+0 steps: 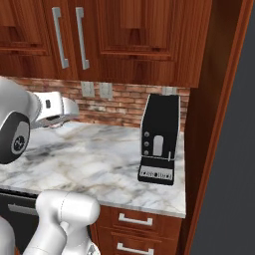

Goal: Open the fridge, remove the pear, lime, and steak, and place them on any counter.

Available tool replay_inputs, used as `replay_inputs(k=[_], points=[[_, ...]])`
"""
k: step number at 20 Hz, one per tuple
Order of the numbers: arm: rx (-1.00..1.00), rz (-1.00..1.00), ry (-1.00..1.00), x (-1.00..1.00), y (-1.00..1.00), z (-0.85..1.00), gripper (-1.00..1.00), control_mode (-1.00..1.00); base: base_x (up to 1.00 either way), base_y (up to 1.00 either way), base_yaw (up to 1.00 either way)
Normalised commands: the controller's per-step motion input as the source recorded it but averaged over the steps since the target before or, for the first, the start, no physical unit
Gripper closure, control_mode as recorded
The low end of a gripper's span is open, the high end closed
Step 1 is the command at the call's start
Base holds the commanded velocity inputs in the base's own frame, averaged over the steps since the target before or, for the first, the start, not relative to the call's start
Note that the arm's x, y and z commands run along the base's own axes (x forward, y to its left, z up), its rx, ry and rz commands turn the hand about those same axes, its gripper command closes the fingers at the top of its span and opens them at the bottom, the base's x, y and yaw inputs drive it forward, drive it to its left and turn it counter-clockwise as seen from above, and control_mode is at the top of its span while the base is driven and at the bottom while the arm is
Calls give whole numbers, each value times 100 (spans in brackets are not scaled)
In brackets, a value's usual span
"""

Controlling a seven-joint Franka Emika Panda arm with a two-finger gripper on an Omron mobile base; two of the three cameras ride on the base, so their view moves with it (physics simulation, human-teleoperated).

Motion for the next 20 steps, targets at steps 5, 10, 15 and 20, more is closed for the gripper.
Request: replay_inputs(k=[5,10,15,20], points=[[-11,0,23,19,13,-64,100,-100,0,0,0],[-2,2,13,46,18,-74,100,-100,0,0,0],[0,9,9,82,18,-75,100,-100,0,0,0],[0,10,11,84,3,-80,100,-100,0,0,0]])
